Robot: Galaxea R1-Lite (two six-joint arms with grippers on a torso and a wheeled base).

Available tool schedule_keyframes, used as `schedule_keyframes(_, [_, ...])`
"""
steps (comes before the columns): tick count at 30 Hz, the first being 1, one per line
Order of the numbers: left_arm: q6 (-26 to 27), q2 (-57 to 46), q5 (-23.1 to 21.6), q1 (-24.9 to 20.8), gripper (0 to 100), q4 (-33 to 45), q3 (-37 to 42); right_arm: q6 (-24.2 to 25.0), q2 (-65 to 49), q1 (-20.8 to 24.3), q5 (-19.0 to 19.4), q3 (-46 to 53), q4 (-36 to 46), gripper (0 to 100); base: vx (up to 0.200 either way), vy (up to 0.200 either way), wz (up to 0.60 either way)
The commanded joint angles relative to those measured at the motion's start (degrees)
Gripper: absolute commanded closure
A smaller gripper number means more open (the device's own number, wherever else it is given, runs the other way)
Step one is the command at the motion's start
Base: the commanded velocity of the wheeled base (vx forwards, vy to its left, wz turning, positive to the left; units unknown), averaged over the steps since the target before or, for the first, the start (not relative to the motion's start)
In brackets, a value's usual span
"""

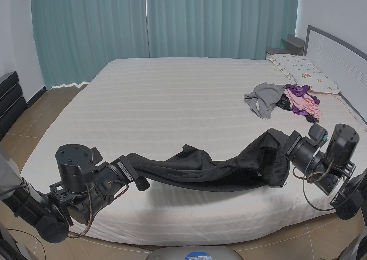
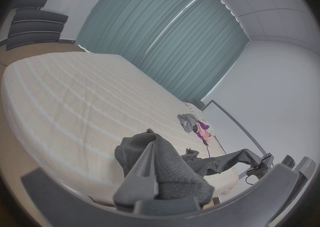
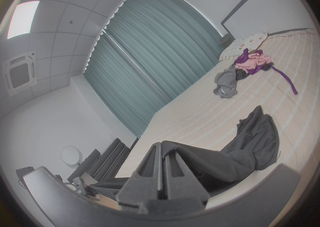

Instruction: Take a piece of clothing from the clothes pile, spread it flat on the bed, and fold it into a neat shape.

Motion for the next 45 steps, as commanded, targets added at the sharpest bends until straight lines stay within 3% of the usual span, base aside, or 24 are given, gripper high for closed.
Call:
schedule_keyframes(1, [1.21,-6.01,0.26,-0.53,100,0.47,0.58,-0.33,-9.59,-0.56,-0.42,2.25,0.43,100,0.000,0.000,0.00])
schedule_keyframes(8, [4.02,-14.54,0.79,-0.44,100,4.77,-0.74,-1.21,-21.72,-5.22,0.38,-2.84,8.86,100,0.000,0.000,0.00])
schedule_keyframes(9, [4.72,-17.09,0.70,-0.44,100,7.59,-2.68,-1.21,-26.03,-6.45,1.08,-6.97,15.19,100,0.000,0.000,0.00])
schedule_keyframes(13, [5.16,-18.67,0.61,0.62,100,15.76,-9.44,-1.12,-31.39,-9.26,4.95,-16.20,26.62,100,0.000,0.000,0.00])
schedule_keyframes(18, [4.99,-16.47,-0.53,3.78,100,26.04,-20.25,-0.77,-27.78,-13.92,8.64,-26.66,34.00,100,0.000,0.000,0.00])
schedule_keyframes(24, [4.46,-9.44,-3.78,7.30,100,31.93,-28.25,-0.77,-14.42,-15.42,8.37,-35.80,34.09,100,0.033,0.000,0.00])
schedule_keyframes(34, [4.28,4.09,-5.81,10.72,100,31.58,-38.45,-1.30,3.77,-15.68,5.82,-45.56,33.47,100,0.200,0.000,0.00])
schedule_keyframes(45, [4.28,17.98,-8.53,12.48,100,31.49,-49.52,-4.81,18.18,-15.50,3.28,-49.69,24.07,100,0.200,0.000,0.00])
